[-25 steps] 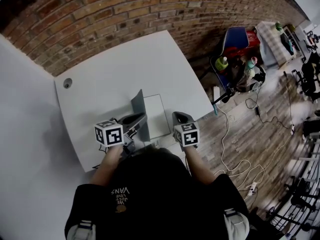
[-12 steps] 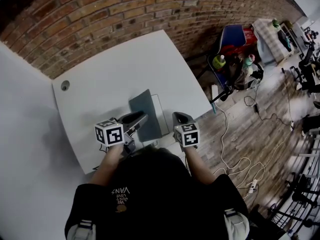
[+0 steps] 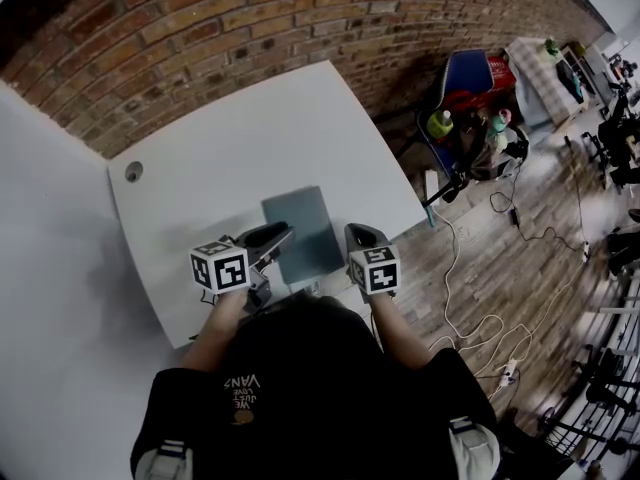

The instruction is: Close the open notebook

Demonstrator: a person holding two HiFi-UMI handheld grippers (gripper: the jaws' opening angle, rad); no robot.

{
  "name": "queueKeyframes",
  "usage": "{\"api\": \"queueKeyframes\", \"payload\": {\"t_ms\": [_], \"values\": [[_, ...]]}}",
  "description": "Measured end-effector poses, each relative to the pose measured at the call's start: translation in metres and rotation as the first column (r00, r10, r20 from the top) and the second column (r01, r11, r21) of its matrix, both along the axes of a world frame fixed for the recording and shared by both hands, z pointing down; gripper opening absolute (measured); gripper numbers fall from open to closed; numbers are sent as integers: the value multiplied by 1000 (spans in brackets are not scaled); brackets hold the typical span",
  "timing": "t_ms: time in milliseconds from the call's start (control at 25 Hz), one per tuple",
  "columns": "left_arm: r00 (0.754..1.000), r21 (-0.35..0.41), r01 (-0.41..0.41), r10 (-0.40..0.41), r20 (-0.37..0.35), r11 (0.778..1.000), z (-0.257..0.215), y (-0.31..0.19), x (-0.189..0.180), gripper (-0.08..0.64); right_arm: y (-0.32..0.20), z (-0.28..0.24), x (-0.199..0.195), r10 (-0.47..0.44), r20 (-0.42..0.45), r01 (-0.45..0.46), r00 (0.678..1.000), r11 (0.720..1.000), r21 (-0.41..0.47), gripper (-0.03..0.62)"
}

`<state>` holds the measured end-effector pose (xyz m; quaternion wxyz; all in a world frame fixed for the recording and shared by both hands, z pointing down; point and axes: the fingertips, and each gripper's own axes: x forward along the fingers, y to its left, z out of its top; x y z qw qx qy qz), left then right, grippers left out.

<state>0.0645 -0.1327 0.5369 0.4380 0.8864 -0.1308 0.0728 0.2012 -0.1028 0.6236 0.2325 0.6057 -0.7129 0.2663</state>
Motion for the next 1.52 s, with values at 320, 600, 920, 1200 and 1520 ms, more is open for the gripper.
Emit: {"api": "queueKeyframes", "payload": {"t_ms": [320, 600, 920, 1200, 1520], "values": [[999, 54, 16, -18, 29, 998, -4, -2, -17, 113, -3, -7, -16, -8, 7, 8, 1000, 1000, 17, -2], [998, 135, 42, -47, 34, 990, -14, -3, -35, 47, -5, -25, -32, -14, 12, 13, 1000, 998, 55, -2], [996, 221, 71, -83, 44, 973, -21, 3, -63, 21, -1, -43, -49, -5, 7, 4, 1000, 994, 112, -2], [991, 295, 95, -120, 65, 951, -26, 10, -93, 21, 5, -64, -75, -5, 20, 1, 1000, 987, 161, -2], [987, 322, 113, -142, 70, 940, -26, 18, -126, 18, 14, -84, -104, 2, 35, -10, 999, 973, 231, -2]]}}
